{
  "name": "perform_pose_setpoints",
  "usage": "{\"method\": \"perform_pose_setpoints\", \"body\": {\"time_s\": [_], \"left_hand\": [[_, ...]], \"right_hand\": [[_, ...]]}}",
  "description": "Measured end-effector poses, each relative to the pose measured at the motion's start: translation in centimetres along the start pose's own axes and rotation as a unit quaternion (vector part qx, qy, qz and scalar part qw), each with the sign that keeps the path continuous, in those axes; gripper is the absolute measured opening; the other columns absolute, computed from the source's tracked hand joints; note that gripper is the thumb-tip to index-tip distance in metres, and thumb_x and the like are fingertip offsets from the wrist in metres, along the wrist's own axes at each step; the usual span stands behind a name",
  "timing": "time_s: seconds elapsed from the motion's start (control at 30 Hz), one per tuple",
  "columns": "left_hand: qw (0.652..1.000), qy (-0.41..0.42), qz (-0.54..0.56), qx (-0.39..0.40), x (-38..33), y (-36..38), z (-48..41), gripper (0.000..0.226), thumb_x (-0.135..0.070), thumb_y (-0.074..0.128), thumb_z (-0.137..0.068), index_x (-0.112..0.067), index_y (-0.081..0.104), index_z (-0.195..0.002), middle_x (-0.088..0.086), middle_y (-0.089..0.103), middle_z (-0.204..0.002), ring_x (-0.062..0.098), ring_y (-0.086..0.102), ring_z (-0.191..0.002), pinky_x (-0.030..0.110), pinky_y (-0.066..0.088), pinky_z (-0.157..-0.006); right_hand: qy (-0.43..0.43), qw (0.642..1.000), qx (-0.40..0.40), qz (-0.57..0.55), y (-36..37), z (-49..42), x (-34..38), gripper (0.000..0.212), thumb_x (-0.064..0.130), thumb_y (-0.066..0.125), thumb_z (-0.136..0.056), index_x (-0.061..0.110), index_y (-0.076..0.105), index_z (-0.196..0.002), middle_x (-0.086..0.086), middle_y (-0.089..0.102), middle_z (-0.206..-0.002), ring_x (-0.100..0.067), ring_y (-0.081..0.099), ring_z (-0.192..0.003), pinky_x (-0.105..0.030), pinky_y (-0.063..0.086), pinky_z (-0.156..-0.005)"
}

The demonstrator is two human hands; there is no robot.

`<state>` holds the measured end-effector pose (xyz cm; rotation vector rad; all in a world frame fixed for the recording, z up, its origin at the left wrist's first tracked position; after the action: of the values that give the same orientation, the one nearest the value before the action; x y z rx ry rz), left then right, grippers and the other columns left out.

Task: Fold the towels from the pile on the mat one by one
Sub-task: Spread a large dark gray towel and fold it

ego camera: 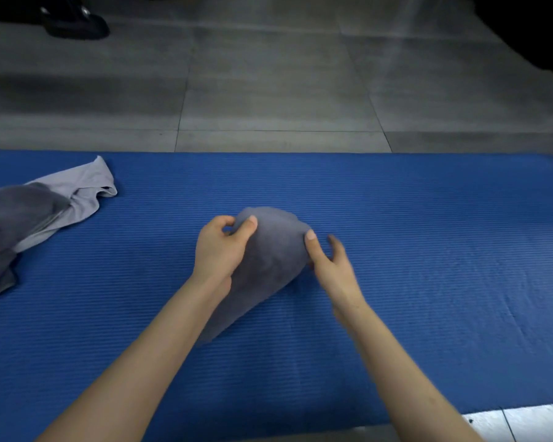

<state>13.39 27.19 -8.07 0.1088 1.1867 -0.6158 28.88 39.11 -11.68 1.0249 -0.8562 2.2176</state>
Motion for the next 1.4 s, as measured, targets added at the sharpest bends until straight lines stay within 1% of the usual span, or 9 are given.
{"method": "perform_pose_setpoints", "body": {"time_s": [0.27, 0.47, 0.57, 0.7, 0.83, 0.93, 1.07, 1.2, 1.4], "left_hand": [[0.995, -0.05, 0.083, -0.022, 0.8, -0.7, 1.9, 0.024, -0.037, 0.063, -0.086, -0.015, 0.064, -0.096, -0.004, 0.069, -0.091, 0.011, 0.064, -0.086, 0.026, 0.05, -0.07], [0.99, -0.036, 0.13, -0.027, 0.6, -1.0, 2.9, 0.025, -0.04, 0.064, -0.085, -0.019, 0.062, -0.098, -0.003, 0.069, -0.092, 0.014, 0.065, -0.089, 0.031, 0.052, -0.074], [0.992, 0.044, 0.119, -0.016, -0.6, -0.9, 3.4, 0.031, -0.035, 0.063, -0.086, -0.019, 0.054, -0.111, -0.009, 0.069, -0.084, 0.005, 0.065, -0.087, 0.025, 0.048, -0.075], [0.987, 0.148, -0.013, 0.065, -1.7, -1.3, 2.9, 0.078, -0.033, 0.071, -0.078, -0.046, 0.024, -0.139, -0.015, 0.069, -0.084, -0.004, 0.061, -0.091, 0.016, 0.044, -0.086], [0.917, 0.223, -0.319, 0.081, -2.7, -1.8, 1.0, 0.091, -0.043, 0.082, -0.061, -0.042, 0.034, -0.138, -0.015, 0.06, -0.119, 0.003, 0.053, -0.112, 0.023, 0.032, -0.103], [0.867, 0.221, -0.443, 0.059, -3.1, -1.6, -1.4, 0.097, -0.053, 0.078, -0.06, -0.036, 0.03, -0.143, -0.007, 0.066, -0.112, 0.011, 0.05, -0.116, 0.026, 0.015, -0.112], [0.823, 0.284, -0.49, -0.031, -3.8, -1.3, -4.4, 0.074, -0.053, 0.08, -0.048, -0.03, 0.062, -0.116, 0.0, 0.067, -0.088, 0.023, 0.063, -0.087, 0.049, 0.028, -0.107], [0.896, 0.241, -0.371, 0.032, -4.1, -0.3, -6.1, 0.054, -0.037, 0.086, -0.048, -0.035, 0.058, -0.095, -0.007, 0.048, -0.12, 0.013, 0.044, -0.114, 0.043, 0.028, -0.108], [0.934, 0.149, -0.286, 0.155, -4.6, 2.2, -2.9, 0.045, -0.032, 0.082, -0.061, -0.039, 0.049, -0.091, -0.023, 0.062, -0.087, -0.006, 0.056, -0.086, 0.014, 0.045, -0.072]], "right_hand": [[-0.041, 0.962, 0.084, -0.256, 3.0, 1.5, 0.8, 0.071, 0.034, 0.064, -0.086, 0.029, 0.027, -0.146, 0.017, 0.057, -0.113, 0.014, 0.057, -0.089, -0.007, 0.047, -0.068], [-0.133, 0.962, 0.017, -0.237, 0.9, 2.5, 3.4, 0.071, 0.024, 0.072, -0.082, 0.037, 0.032, -0.139, -0.008, 0.057, -0.073, -0.011, 0.062, -0.075, -0.02, 0.053, -0.071], [-0.203, 0.968, -0.021, -0.145, -0.2, 2.6, 4.4, 0.064, 0.031, 0.073, -0.08, 0.055, 0.039, -0.129, -0.009, 0.056, -0.076, -0.015, 0.055, -0.074, -0.029, 0.049, -0.078], [-0.282, 0.958, 0.049, -0.014, -1.6, 1.8, 6.9, 0.061, 0.018, 0.075, -0.078, 0.04, 0.05, -0.129, 0.01, 0.065, -0.102, 0.0, 0.055, -0.089, -0.007, 0.039, -0.083], [-0.278, 0.93, 0.166, 0.173, -1.2, -1.6, 8.6, 0.08, 0.015, 0.082, -0.069, 0.037, 0.043, -0.135, 0.002, 0.064, -0.098, -0.011, 0.056, -0.089, -0.007, 0.037, -0.083], [-0.271, 0.906, 0.182, 0.269, 0.0, -4.2, 9.6, 0.08, 0.026, 0.084, -0.065, 0.037, 0.046, -0.134, 0.016, 0.06, -0.084, -0.004, 0.056, -0.081, -0.027, 0.044, -0.09], [-0.339, 0.859, 0.096, 0.372, 0.4, -6.1, 10.9, 0.059, 0.039, 0.083, -0.064, 0.033, 0.06, -0.117, 0.014, 0.066, -0.082, -0.008, 0.059, -0.078, -0.03, 0.036, -0.095], [-0.383, 0.849, 0.027, 0.362, 0.1, -6.9, 10.5, 0.044, 0.047, 0.075, -0.066, 0.032, 0.063, -0.105, 0.007, 0.063, -0.07, -0.015, 0.057, -0.069, -0.034, 0.035, -0.085], [-0.281, 0.917, 0.109, 0.261, -2.8, -5.1, 9.1, 0.028, 0.045, 0.067, -0.071, 0.041, 0.058, -0.097, 0.011, 0.066, -0.083, -0.014, 0.058, -0.083, -0.043, 0.04, -0.092]]}}
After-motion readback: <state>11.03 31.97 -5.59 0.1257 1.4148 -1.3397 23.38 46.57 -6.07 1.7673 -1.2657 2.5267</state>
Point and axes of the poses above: each hand's wrist, its own z-axis away from the middle knuckle, its own y-axis out of the palm, x = y × z, the point moved 7 cm from there along -z, towards the middle knuckle
